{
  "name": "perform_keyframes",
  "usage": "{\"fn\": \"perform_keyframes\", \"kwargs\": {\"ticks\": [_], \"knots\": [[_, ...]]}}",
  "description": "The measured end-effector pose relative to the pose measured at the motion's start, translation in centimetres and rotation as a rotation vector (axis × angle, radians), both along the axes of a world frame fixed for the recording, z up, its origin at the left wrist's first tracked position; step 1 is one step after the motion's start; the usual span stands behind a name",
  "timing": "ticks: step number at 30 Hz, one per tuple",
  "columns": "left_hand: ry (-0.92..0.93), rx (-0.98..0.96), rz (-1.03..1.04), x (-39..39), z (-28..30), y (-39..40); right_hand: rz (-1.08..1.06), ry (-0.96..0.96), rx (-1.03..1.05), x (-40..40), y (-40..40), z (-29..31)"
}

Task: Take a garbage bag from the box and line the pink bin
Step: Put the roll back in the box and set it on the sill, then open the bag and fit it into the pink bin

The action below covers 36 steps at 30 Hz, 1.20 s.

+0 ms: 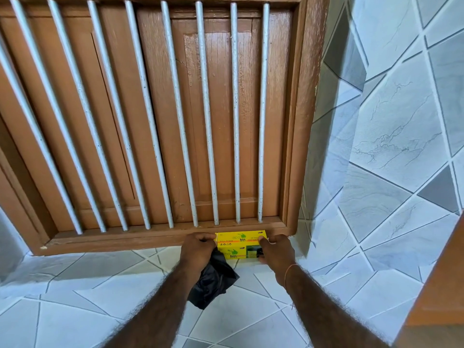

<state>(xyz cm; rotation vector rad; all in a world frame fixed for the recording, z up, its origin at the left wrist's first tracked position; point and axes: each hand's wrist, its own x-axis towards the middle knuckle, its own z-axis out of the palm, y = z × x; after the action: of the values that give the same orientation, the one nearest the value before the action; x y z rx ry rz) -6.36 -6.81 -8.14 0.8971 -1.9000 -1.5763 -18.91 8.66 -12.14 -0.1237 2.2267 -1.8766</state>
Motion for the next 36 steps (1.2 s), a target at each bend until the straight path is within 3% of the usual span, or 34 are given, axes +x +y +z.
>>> {"fn": "perform_keyframes", "kwargs": {"ticks": [6, 16, 26, 30, 32, 34, 36], "knots": [[-0.002, 0.047, -0.007, -0.2, 0.4, -0.2, 0.002, -0.004, 0.022, 0.1, -0.1, 0.0], [0.145, 0.251, -0.011, 0.7, -0.1, 0.6, 0.022, -0.008, 0.014, 0.3, 0.2, 0.3], [0.09, 0.271, -0.156, 1.0, 0.3, 0.6, 0.012, -0.011, -0.001, 0.7, 0.4, 1.0], [0.076, 0.155, -0.102, 1.6, 1.8, 0.9, 0.018, -0.078, -0.078, 1.3, 0.6, 1.2], [0.119, 0.125, -0.058, 2.6, 3.3, 0.8, -0.052, 0.051, -0.051, 2.8, 1.2, 2.1], [0.199, 0.185, -0.122, 3.9, 5.2, 0.8, -0.087, 0.319, -0.015, 5.1, 2.1, 3.5], [0.247, 0.193, -0.251, 5.2, 7.6, 1.3, 0.203, 0.415, -0.074, 8.2, 2.7, 5.7]]}}
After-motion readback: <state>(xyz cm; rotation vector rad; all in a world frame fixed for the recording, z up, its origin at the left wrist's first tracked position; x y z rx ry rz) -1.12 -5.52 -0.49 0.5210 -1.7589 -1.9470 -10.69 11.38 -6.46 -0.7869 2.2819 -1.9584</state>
